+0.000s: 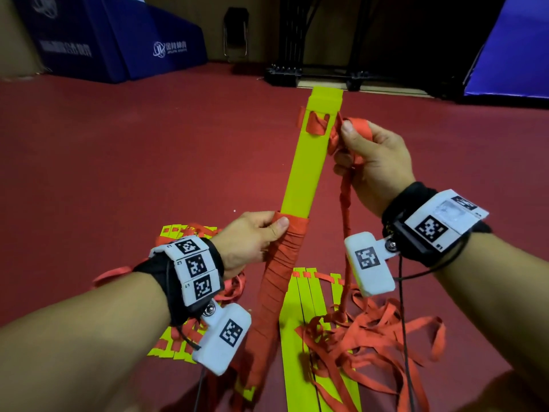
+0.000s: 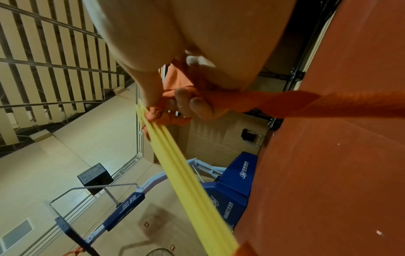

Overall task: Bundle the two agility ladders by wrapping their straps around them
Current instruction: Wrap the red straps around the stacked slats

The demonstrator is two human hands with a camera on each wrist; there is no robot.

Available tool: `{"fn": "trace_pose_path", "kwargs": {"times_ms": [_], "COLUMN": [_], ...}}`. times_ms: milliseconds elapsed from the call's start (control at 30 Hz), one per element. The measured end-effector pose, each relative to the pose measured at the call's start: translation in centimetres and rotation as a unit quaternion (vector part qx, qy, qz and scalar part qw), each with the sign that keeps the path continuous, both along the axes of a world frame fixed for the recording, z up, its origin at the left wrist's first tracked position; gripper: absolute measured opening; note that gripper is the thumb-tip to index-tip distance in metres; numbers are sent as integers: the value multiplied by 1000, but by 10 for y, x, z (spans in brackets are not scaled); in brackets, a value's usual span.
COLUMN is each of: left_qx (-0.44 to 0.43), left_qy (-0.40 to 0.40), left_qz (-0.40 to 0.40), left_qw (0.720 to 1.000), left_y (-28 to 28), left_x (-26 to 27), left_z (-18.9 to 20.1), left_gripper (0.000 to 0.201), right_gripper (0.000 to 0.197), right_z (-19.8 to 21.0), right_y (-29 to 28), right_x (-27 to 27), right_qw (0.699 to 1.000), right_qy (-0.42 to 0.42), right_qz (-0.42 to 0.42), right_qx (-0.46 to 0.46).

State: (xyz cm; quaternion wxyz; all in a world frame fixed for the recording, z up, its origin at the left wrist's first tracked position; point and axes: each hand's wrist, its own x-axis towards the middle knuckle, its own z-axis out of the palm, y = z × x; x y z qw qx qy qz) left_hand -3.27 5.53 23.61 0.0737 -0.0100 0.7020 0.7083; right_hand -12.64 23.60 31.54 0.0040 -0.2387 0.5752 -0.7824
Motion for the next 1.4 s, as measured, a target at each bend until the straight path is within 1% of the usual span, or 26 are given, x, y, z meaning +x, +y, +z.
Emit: {"fn": "trace_pose_path", "kwargs": {"times_ms": [67,167,300,333,400,433,500,567,633,700,733,767,833,867,900,933,967,1000,1067,1133,1200,1233,1267,1333,1400], "left_qx": [18,29,79,86,81,76,72,76,83,78,75,73,67,59,49,38,29,22,16,27,32,31,32,39,38], "left_qy": [-3,-3,-34,-39,-40,-38,-37,-39,-43,-47,-50,-52,-49,-47,-44,-42,-42,-41,-32,-24,-23,-24,-22,-19,-22], "left_qz": [11,38,105,123,146,152,144,126,121,129,133,132,123,119,120,124,132,138,150,163,183,195,202,198,186], "left_qw": [1000,999,991,988,985,985,986,988,988,987,987,987,989,990,991,991,990,989,988,986,982,980,979,979,982], "left_y": [-1,-3,-4,-4,-2,-2,-3,-6,-7,-7,-7,-7,-7,-7,-7,-7,-8,-8,-8,-8,-9,-9,-8,-7,-5], "left_x": [-1,-2,-6,-7,-9,-10,-11,-12,-13,-14,-15,-16,-16,-16,-15,-15,-14,-14,-15,-16,-19,-18,-18,-15,-13], "left_z": [0,1,4,4,3,3,3,0,-2,-3,-3,-4,-4,-4,-5,-6,-7,-8,-10,-7,-6,-5,-3,-1,-1], "left_gripper": [21,23,23,21,22,25,30,33,37,40,45,52,54,55,60,71,82,89,89,80,65,58,56,68,76], "right_gripper": [7,5,20,23,21,17,10,8,15,31,38,41,42,40,37,33,30,27,22,12,4,8,12,19,14], "right_z": [0,-1,-1,-1,-3,-5,-7,-9,-9,-8,-6,-4,-3,-4,-7,-10,-13,-14,-17,-18,-17,-16,-14,-10,-7], "right_y": [5,6,5,5,6,6,7,8,8,9,9,9,7,6,6,7,9,12,17,19,16,14,11,6,2], "right_x": [-3,-4,-9,-11,-15,-16,-17,-19,-20,-19,-18,-16,-15,-17,-20,-23,-24,-24,-24,-25,-24,-23,-21,-16,-10], "right_qw": [1000,999,997,995,993,992,996,998,999,999,998,998,998,997,994,988,978,967,948,941,950,960,970,986,994], "right_qy": [1,-4,-42,-39,-19,-9,-3,-5,-14,-26,-28,-28,-37,-55,-86,-127,-174,-220,-285,-304,-268,-235,-203,-147,-108], "right_qz": [6,-2,-37,-47,-61,-60,-40,-18,5,28,35,37,16,-11,-45,-73,-85,-75,-50,-63,-89,-93,-88,-57,-6], "right_qx": [15,37,60,73,104,107,85,62,41,29,33,41,49,47,48,56,76,100,130,136,132,122,102,55,25]}}
